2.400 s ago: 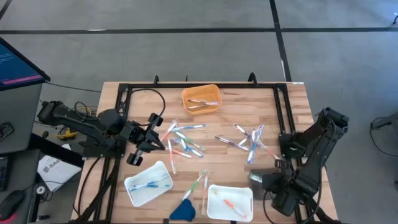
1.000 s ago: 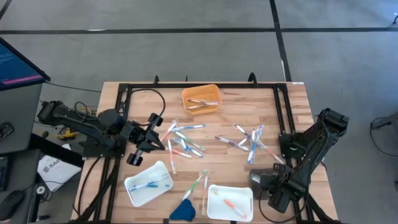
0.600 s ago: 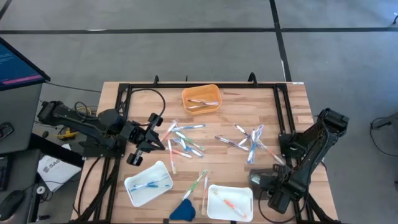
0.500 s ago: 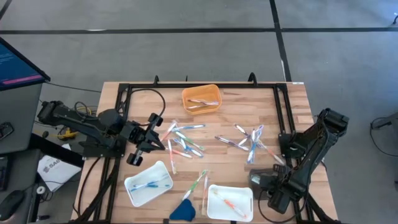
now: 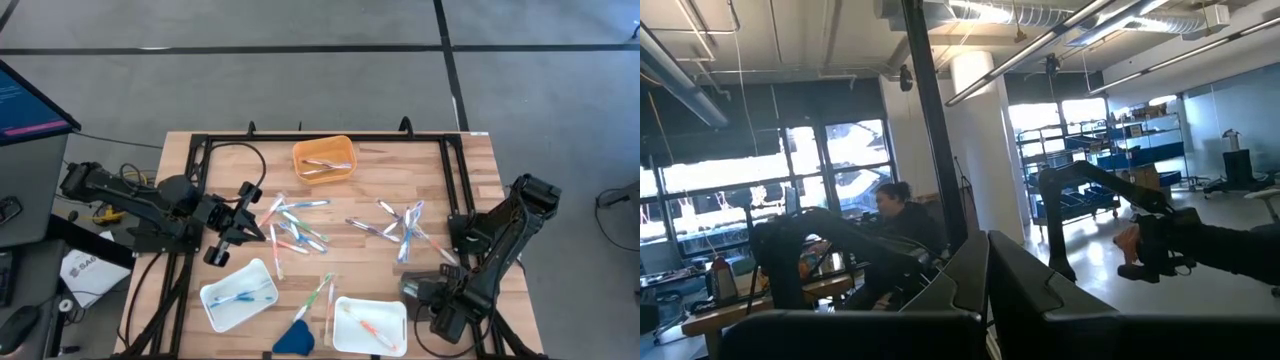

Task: Pick & Place Toothbrushes
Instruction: Put the green toothbrush into the black bin, then put the purple toothbrush into the yellow bin

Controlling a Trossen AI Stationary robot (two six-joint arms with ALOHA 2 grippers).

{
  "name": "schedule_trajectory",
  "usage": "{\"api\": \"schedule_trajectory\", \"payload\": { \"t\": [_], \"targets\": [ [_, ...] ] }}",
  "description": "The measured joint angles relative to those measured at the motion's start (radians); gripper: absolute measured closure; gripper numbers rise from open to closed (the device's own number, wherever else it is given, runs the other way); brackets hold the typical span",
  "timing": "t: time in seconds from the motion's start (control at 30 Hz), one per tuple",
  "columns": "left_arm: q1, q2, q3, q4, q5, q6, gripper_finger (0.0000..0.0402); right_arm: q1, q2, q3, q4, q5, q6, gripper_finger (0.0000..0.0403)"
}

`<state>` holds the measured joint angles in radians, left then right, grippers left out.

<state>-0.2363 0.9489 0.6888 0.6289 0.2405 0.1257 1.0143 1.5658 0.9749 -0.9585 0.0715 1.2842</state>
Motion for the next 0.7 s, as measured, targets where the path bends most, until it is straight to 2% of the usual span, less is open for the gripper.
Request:
{"api": "schedule_trajectory", "payload": {
  "t": [0.23,0.57,0.7],
  "targets": [
    [0.0,0.0,0.0,0.001,0.0,0.0,0.0401,-0.061,0.0,0.0,-0.021,-0.039,0.052,0.0346],
    [0.0,0.0,0.0,0.001,0.0,0.0,0.0401,-0.13,-0.003,0.002,-0.029,-0.076,-0.011,0.0347],
    [0.0,0.0,0.0,0.001,0.0,0.0,0.0401,-0.14,-0.003,0.043,-0.103,-0.076,-0.011,0.0347]
  ]
}}
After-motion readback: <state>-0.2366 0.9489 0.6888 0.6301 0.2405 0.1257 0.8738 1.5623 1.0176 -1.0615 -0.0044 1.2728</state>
